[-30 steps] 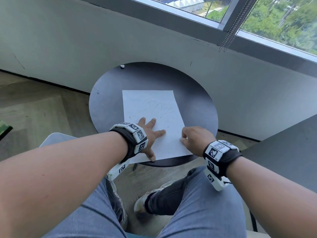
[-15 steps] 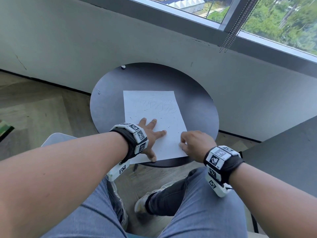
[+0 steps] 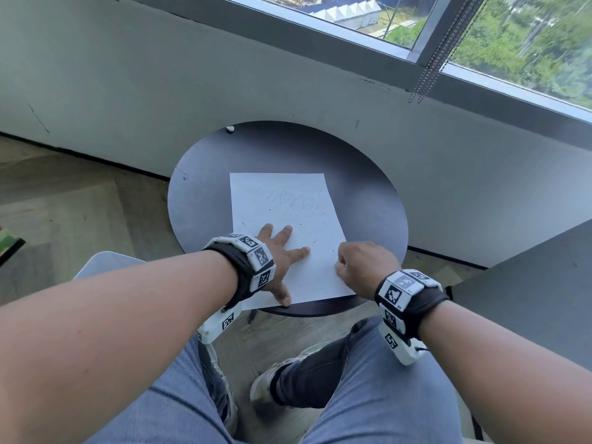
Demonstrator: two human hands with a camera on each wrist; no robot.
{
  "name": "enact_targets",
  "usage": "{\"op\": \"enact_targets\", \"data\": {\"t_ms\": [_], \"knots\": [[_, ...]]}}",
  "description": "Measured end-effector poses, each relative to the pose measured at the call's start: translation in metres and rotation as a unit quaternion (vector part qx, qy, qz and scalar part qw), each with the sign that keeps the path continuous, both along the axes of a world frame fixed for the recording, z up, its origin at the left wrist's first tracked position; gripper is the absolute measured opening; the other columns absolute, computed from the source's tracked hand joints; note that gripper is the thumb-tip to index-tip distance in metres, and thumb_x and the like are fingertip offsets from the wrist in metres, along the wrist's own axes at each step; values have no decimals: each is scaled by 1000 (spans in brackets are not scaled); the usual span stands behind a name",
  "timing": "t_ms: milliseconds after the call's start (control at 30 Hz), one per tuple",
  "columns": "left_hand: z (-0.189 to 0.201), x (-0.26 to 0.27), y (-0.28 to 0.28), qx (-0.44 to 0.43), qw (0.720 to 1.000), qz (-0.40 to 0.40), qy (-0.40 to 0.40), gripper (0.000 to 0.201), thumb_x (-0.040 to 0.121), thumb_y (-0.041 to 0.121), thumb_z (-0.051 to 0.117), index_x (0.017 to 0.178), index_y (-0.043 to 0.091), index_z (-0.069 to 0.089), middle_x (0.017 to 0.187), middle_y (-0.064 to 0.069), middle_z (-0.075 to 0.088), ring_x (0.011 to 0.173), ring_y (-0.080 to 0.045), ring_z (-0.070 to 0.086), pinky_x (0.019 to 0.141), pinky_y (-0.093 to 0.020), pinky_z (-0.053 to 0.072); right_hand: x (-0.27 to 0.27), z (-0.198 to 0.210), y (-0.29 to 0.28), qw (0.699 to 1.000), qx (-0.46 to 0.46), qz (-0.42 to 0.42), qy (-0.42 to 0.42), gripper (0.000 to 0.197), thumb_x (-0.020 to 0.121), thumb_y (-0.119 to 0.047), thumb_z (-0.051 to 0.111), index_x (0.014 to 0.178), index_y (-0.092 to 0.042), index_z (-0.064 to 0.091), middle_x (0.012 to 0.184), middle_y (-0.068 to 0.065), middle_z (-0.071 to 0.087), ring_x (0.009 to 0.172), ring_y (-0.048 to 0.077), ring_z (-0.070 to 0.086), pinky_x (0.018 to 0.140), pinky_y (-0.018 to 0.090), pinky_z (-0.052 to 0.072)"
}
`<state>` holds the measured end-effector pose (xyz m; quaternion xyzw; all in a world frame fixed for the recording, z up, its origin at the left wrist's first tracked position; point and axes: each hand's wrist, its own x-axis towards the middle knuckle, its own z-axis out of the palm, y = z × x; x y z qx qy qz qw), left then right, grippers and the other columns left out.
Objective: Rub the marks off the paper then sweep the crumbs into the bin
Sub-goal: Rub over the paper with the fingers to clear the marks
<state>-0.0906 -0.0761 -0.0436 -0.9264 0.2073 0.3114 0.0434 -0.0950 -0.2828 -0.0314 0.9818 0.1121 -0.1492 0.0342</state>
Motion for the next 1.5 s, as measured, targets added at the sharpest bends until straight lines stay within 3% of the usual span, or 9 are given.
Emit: {"op": "enact_targets", "data": {"t_ms": [200, 433, 667, 967, 1167, 1233, 1367, 1500], "knots": [[-2, -2, 1, -4, 1000, 3, -3, 115, 75, 70, 74, 158, 50, -3, 169, -4, -21, 153, -42, -14, 114, -70, 22, -43, -9, 36, 991, 47, 122, 33, 23, 98, -38, 46, 95, -20, 59, 96, 0, 66, 89, 26, 60, 78, 41, 53], [0, -1, 0, -3, 1000, 5, 1, 116, 75, 69, 75, 157, 50, -4, 168, -2, -21, 153, -40, -13, 113, -71, 23, 0, -2, -10, 1000, 21, -12, 11, 19, 96, -38, 47, 95, -23, 59, 98, -1, 65, 91, 25, 60, 78, 38, 53], [-1, -1, 1, -4, 1000, 5, 3, 117, 74, 70, 75, 157, 50, -5, 168, -3, -22, 153, -41, -15, 113, -72, 22, -38, -7, 10, 988, 38, 146, 18, 21, 97, -38, 46, 92, -21, 57, 92, -4, 64, 84, 21, 58, 73, 38, 52], [2, -1, 0, -3, 1000, 10, 14, 113, 77, 67, 75, 156, 54, -5, 168, -3, -25, 153, -42, -17, 113, -74, 19, 10, -9, 7, 998, 1, 63, -24, 18, 97, -35, 45, 92, -21, 53, 97, -1, 64, 87, 27, 59, 70, 36, 49], [3, 0, -2, 4, 1000, 6, 15, 113, 77, 66, 75, 155, 56, -5, 167, -5, -26, 152, -45, -17, 112, -75, 18, -34, -7, 10, 988, 24, 152, 6, 20, 95, -35, 46, 87, -20, 55, 86, -3, 62, 78, 22, 58, 69, 39, 53], [3, 0, -3, 5, 1000, 3, 12, 112, 77, 67, 75, 155, 56, -5, 167, -4, -25, 152, -44, -17, 112, -75, 19, -32, -8, 6, 991, 29, 133, 10, 20, 95, -38, 46, 89, -22, 56, 89, -4, 63, 81, 21, 58, 70, 37, 53], [3, -1, -1, 2, 1000, 6, 14, 110, 78, 67, 75, 155, 57, -4, 168, -2, -24, 153, -42, -16, 112, -74, 20, 3, -7, -14, 1000, 27, -14, 1, 18, 96, -35, 47, 92, -22, 58, 94, -2, 64, 84, 23, 55, 68, 33, 45], [7, -2, 3, 1, 1000, 7, 19, 110, 76, 63, 78, 154, 58, 1, 168, -1, -22, 153, -41, -14, 113, -72, 20, 26, -8, -24, 995, 66, -79, 14, 15, 92, -34, 52, 85, -24, 60, 87, -4, 65, 85, 22, 60, 75, 37, 53]]}}
